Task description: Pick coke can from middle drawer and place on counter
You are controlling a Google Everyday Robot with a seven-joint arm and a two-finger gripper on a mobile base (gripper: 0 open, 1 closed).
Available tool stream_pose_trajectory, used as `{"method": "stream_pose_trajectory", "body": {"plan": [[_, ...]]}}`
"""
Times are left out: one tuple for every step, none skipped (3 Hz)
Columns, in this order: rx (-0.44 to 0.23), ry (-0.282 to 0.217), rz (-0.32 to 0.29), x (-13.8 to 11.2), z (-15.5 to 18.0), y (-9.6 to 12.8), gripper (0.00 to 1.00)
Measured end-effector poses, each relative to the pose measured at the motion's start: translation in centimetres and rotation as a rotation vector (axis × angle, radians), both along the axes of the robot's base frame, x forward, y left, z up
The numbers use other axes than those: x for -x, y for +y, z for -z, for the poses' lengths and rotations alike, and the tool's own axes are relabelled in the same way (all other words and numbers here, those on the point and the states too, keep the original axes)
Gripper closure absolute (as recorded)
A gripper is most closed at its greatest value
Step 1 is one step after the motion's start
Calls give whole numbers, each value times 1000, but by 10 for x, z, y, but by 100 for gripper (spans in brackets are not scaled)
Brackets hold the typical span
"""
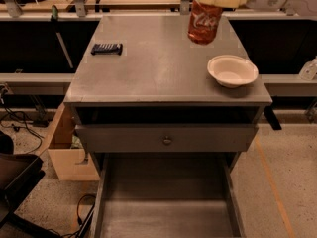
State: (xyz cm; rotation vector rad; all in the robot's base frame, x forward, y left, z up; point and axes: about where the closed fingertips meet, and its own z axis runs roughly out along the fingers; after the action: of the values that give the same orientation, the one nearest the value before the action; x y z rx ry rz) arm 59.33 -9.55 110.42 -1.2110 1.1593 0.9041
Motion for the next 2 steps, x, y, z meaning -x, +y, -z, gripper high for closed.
{"method": "stream_pose_trajectory", "body": {"plan": [[-96,-39,-39,-35,-22,37,100],[-134,72,-90,-97,35,88,100]]}}
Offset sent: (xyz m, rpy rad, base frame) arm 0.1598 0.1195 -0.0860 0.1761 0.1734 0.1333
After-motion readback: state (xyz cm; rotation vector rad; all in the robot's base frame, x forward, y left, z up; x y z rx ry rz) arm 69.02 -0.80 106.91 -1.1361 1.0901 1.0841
